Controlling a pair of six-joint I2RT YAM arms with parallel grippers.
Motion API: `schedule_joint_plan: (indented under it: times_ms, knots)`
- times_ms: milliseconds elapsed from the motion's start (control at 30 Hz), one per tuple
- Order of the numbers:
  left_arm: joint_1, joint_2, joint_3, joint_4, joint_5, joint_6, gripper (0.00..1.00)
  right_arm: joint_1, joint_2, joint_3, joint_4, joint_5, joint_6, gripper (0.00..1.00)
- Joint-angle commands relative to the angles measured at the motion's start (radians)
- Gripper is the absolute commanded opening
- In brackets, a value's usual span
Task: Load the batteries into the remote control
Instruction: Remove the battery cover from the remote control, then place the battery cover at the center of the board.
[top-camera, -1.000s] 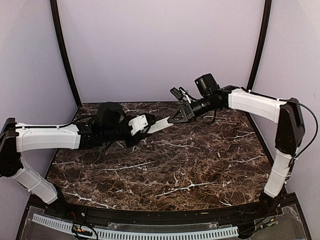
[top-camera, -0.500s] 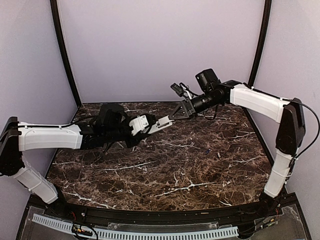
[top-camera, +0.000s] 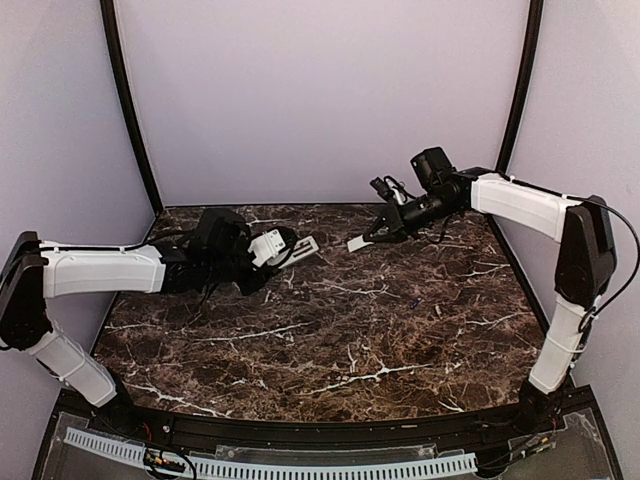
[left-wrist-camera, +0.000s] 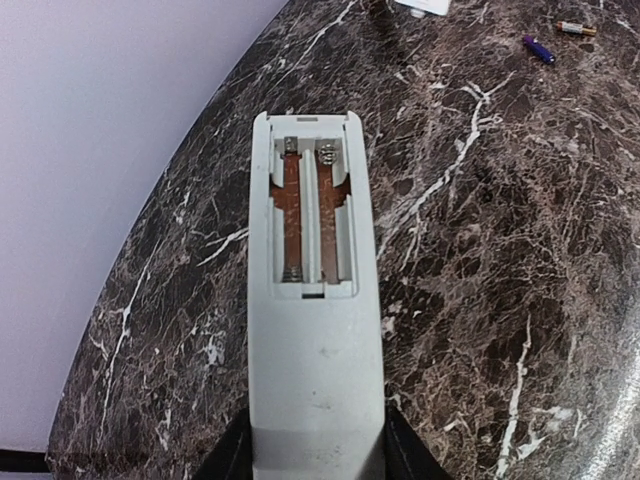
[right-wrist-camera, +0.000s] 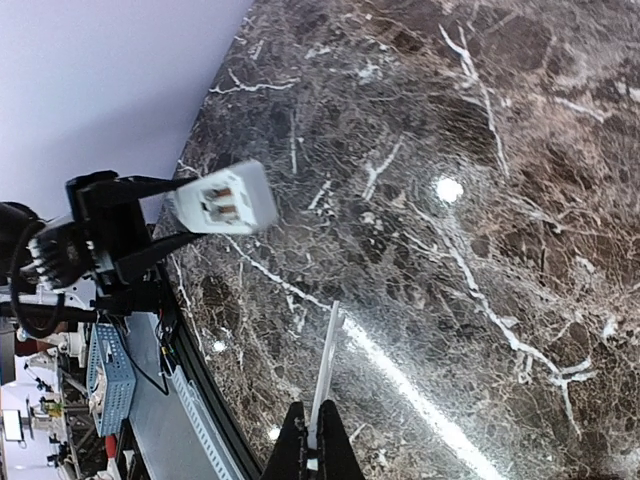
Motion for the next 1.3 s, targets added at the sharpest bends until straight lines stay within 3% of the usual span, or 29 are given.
schedule_joint_plan:
  times_ms: [0,300,400,533,600,833,1100,1267]
  knots:
    - [0.032,-0.052,-0.025,-0.036,-0.059,-0.033,0.0,-0.006,0.098,-0.046,0.023,0.026,0.046,0.0]
    - [0.037,-0.059,-0.031,-0.02,-0.054,-0.028,0.0,0.022,0.122,-0.055,0.0,0.238,0.019,0.0]
    - [0.037,-0.058,-0.033,-0.014,-0.057,-0.027,0.0,0.078,0.119,-0.021,-0.058,0.426,-0.042,0.0]
    - [0.043,-0.063,-0.038,-0.006,-0.065,-0.021,0.0,0.166,0.134,0.029,-0.14,0.798,-0.115,0.0]
    - [0.048,-0.066,-0.04,-0.004,-0.07,-0.018,0.0,0.197,0.143,0.048,-0.171,0.892,-0.144,0.0]
    - [0.052,-0.07,-0.043,0.004,-0.067,-0.015,0.0,0.231,0.167,0.077,-0.176,0.902,-0.175,0.0]
    - [0.057,-0.075,-0.048,0.01,-0.079,-0.002,0.0,0.335,0.279,0.132,-0.263,1.144,-0.235,0.0]
    - [0.061,-0.077,-0.05,0.009,-0.077,0.0,0.0,0.37,0.32,0.15,-0.285,1.179,-0.256,0.0]
